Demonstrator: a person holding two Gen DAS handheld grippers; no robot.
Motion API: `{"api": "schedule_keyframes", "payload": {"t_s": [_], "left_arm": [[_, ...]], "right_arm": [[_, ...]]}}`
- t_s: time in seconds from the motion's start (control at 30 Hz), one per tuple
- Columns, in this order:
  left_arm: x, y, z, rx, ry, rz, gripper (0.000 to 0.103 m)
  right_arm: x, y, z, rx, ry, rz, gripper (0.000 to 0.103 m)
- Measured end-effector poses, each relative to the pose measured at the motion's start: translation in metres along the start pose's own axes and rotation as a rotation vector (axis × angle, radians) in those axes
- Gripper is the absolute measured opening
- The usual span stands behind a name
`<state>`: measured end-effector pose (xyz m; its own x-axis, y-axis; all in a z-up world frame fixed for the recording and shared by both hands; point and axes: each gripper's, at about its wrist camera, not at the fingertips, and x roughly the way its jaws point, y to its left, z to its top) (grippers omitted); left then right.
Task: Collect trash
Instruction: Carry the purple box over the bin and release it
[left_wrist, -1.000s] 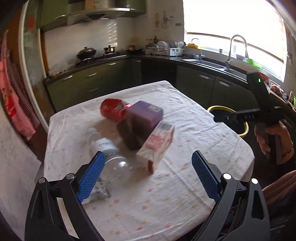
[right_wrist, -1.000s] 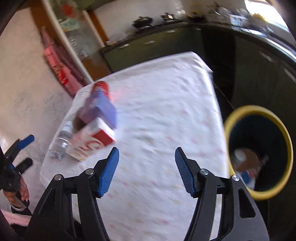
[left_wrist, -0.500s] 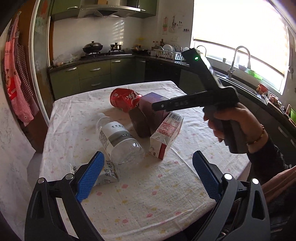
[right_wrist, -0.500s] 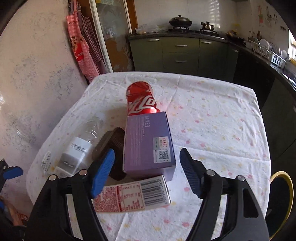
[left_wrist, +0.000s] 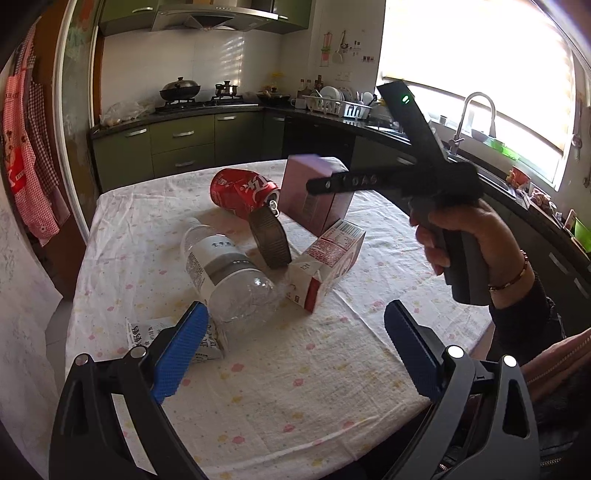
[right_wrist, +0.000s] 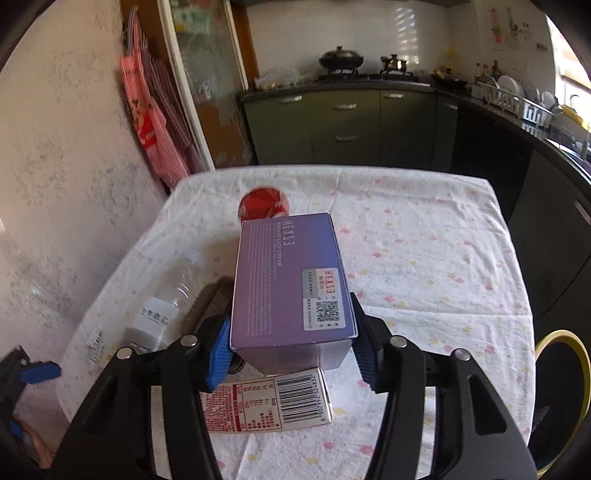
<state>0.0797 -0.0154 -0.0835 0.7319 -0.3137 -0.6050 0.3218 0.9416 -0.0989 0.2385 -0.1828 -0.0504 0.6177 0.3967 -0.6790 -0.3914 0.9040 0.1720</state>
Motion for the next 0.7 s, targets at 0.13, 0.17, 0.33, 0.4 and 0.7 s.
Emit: {"api": "schedule_keyframes", "payload": {"t_s": [0.13,0.17,0.33,0.4,0.7], "left_arm": [[0.001,-0.011,0.0,0.04,-0.007,-0.009,0.095],[0.001,-0.014,0.0,0.049,-0.009,-0.011,0.095],[0.008,-0.026,0.0,0.075,0.006,-0.036,0.095],[0.011,-0.03,-0.001,0.083,0.014,-0.048,0.095],[0.025,-0.046,0.005,0.1,0.038,-0.074,0.095]], "right_arm": [[-0.045,-0.018,0.001,0.079,-0.116,0.007,0.053],[-0.055,-0.024,0.0,0.098,-0.14,-0.002,0.053],[-0.111,-0.073,-0.02,0.19,-0.227,-0.148,0.053],[-0.127,-0.099,-0.034,0.231,-0.234,-0.248,0.053],[-0.155,-0.22,-0.099,0.484,-0.173,-0.564,0.053]]}}
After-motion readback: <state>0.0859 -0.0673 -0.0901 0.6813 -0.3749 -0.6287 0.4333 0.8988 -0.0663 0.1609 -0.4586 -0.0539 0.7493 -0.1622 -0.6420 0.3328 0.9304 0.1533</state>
